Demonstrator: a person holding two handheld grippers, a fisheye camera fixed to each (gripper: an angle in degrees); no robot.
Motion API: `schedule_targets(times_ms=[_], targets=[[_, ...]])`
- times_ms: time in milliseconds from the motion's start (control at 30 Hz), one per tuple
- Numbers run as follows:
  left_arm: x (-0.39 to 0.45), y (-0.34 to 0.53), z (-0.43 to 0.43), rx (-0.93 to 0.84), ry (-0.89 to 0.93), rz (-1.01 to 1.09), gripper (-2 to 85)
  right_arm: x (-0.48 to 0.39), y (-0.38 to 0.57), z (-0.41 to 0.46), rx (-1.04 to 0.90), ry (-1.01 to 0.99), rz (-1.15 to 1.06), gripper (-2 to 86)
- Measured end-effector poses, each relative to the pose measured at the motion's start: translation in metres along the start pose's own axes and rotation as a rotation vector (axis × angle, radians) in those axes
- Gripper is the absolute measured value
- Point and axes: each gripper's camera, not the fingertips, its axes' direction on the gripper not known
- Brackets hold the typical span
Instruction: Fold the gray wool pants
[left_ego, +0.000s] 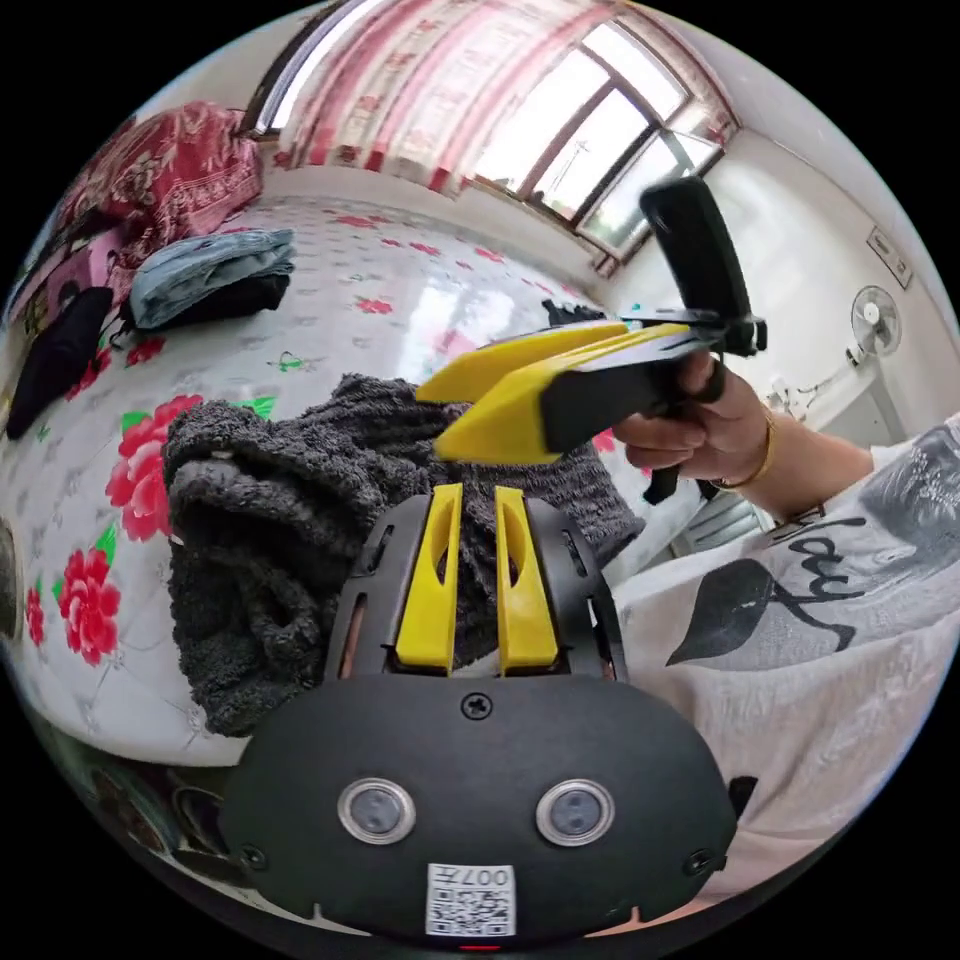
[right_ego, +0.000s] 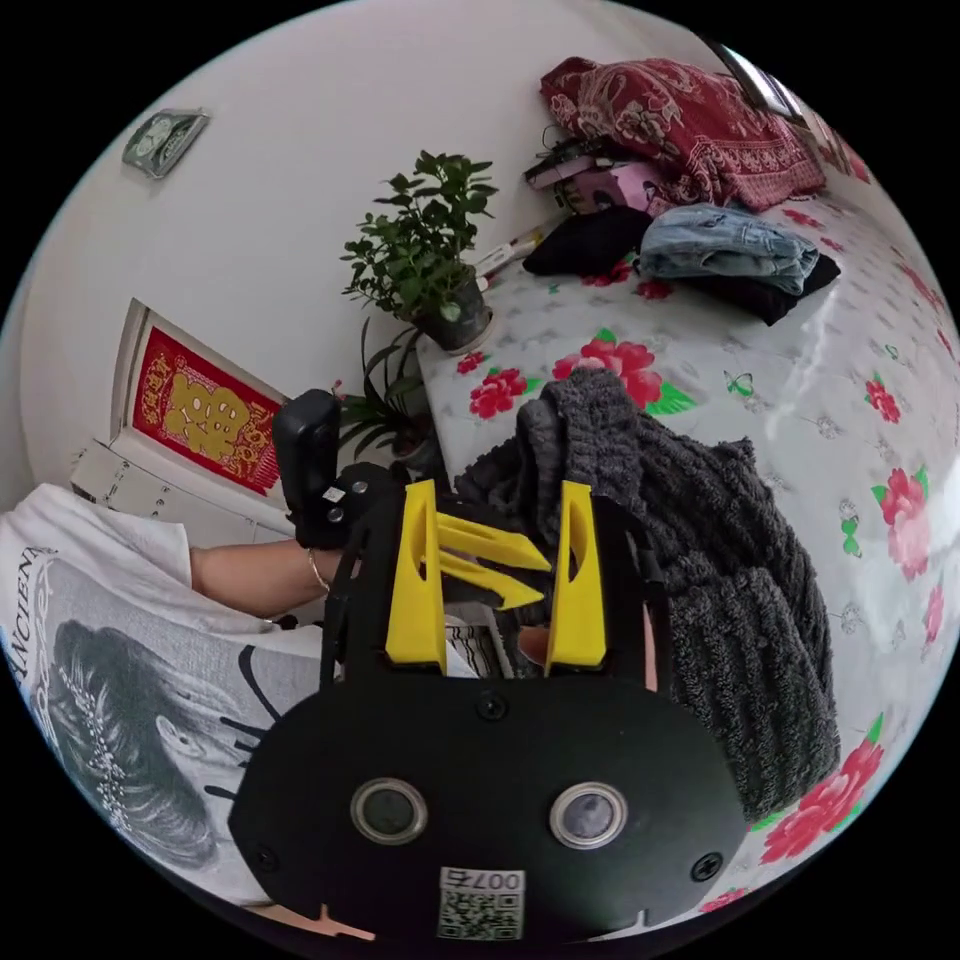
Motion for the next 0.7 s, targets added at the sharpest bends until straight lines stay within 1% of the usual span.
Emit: schedule_targets(times_ms=[33, 100, 167, 233, 267, 333, 367, 433, 533, 600, 633, 700], targets=[[0.006, -0.001, 0.007, -0.018, 0.018, 0.032, 6.3, 0.002, -0.003, 0.017, -0.054, 0.029, 0.000, 12.5], [0.012, -0.001, 0.014, -0.072, 0.010, 0.056, 6.5, 0.006, -0.004, 0.034, -0.093, 0.063, 0.019, 12.4], [0.012, 0.005, 0.012, -0.084, -0.025, 0.056, 6.6, 0.012, -0.002, 0.038, -0.079, 0.051, 0.047, 12.2], [0.002, 0.023, -0.007, -0.031, -0.096, -0.012, 6.4, 0.015, 0.010, 0.036, -0.040, 0.048, 0.055, 12.0], [-0.002, 0.028, -0.012, -0.012, -0.125, -0.035, 6.4, 0.015, 0.013, 0.037, -0.040, 0.054, 0.051, 12.1], [-0.022, 0.044, -0.027, 0.022, -0.262, -0.150, 6.7, 0.012, 0.024, 0.045, -0.056, 0.091, 0.015, 12.0], [-0.026, 0.046, -0.028, 0.022, -0.280, -0.166, 7.2, 0.010, 0.026, 0.049, -0.069, 0.105, 0.001, 12.0], [-0.044, 0.045, -0.021, -0.023, -0.329, -0.220, 9.7, 0.002, 0.027, 0.071, -0.136, 0.159, -0.050, 12.0], [-0.062, 0.037, 0.002, -0.126, -0.400, -0.231, 12.9, -0.002, 0.023, 0.100, -0.214, 0.231, -0.078, 11.7], [-0.072, 0.035, 0.015, -0.168, -0.443, -0.237, 13.5, -0.001, 0.020, 0.110, -0.235, 0.267, -0.070, 11.0], [-0.082, 0.033, 0.018, -0.179, -0.428, -0.274, 13.5, 0.001, 0.018, 0.113, -0.237, 0.274, -0.052, 10.4], [-0.096, 0.031, 0.011, -0.137, -0.368, -0.344, 13.0, 0.004, 0.015, 0.113, -0.227, 0.265, -0.022, 9.3]])
